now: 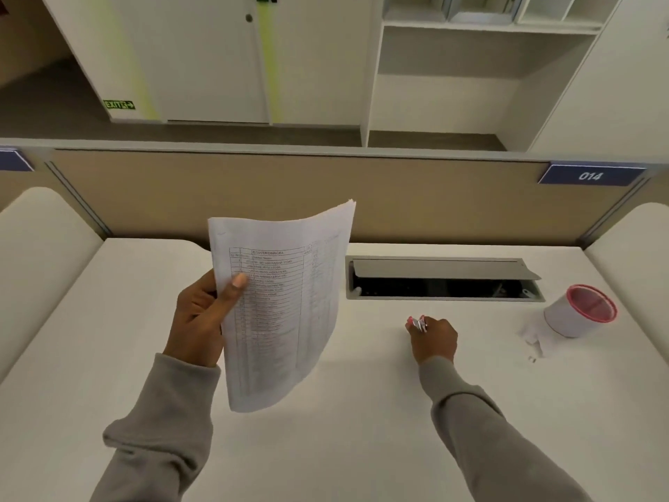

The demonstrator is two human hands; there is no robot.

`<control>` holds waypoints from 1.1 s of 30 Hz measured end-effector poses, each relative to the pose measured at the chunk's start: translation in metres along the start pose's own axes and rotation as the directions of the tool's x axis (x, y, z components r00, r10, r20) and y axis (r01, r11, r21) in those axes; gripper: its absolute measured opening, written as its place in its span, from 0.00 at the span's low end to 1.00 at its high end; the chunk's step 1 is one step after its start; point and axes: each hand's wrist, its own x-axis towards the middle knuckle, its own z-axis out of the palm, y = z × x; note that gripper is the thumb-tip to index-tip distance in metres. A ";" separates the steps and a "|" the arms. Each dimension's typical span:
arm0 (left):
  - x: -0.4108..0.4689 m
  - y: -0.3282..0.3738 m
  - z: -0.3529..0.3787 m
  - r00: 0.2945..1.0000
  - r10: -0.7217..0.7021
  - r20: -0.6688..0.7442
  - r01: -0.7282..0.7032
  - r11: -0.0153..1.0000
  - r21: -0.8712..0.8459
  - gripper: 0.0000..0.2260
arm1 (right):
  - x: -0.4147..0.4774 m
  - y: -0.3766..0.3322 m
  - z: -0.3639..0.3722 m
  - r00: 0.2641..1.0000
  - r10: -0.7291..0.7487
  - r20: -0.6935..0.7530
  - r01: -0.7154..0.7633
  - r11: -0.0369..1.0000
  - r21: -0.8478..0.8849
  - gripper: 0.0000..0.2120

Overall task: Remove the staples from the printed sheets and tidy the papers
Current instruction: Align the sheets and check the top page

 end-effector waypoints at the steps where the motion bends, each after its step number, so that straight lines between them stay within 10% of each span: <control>1: 0.000 -0.002 0.001 1.000 -0.008 -0.007 0.008 1.000 0.006 0.13 | 0.002 -0.001 0.004 1.000 -0.007 0.004 0.007 1.000 -0.027 0.18; 17: 0.004 -0.019 0.012 0.997 -0.078 0.017 0.078 0.997 0.026 0.18 | 0.022 -0.004 0.041 0.991 -0.133 -0.002 0.130 0.969 -0.209 0.19; 23: 0.001 -0.022 0.020 0.997 -0.071 0.033 0.070 0.997 0.013 0.10 | 0.006 -0.028 0.012 0.998 -0.059 0.024 0.063 0.936 -0.347 0.35; 26: 0.000 -0.020 0.023 0.997 -0.068 0.034 0.068 0.998 -0.015 0.12 | -0.015 -0.061 -0.014 0.962 -0.270 0.033 0.265 0.957 0.118 0.31; 29: -0.001 -0.017 0.027 0.997 -0.066 0.046 0.067 0.998 -0.018 0.11 | -0.042 -0.098 -0.043 0.864 -0.404 0.299 0.147 0.772 0.618 0.27; 33: -0.003 -0.011 0.034 0.997 -0.065 0.046 0.066 0.997 -0.029 0.11 | -0.065 -0.120 -0.072 0.714 -0.547 0.437 0.047 0.661 0.749 0.32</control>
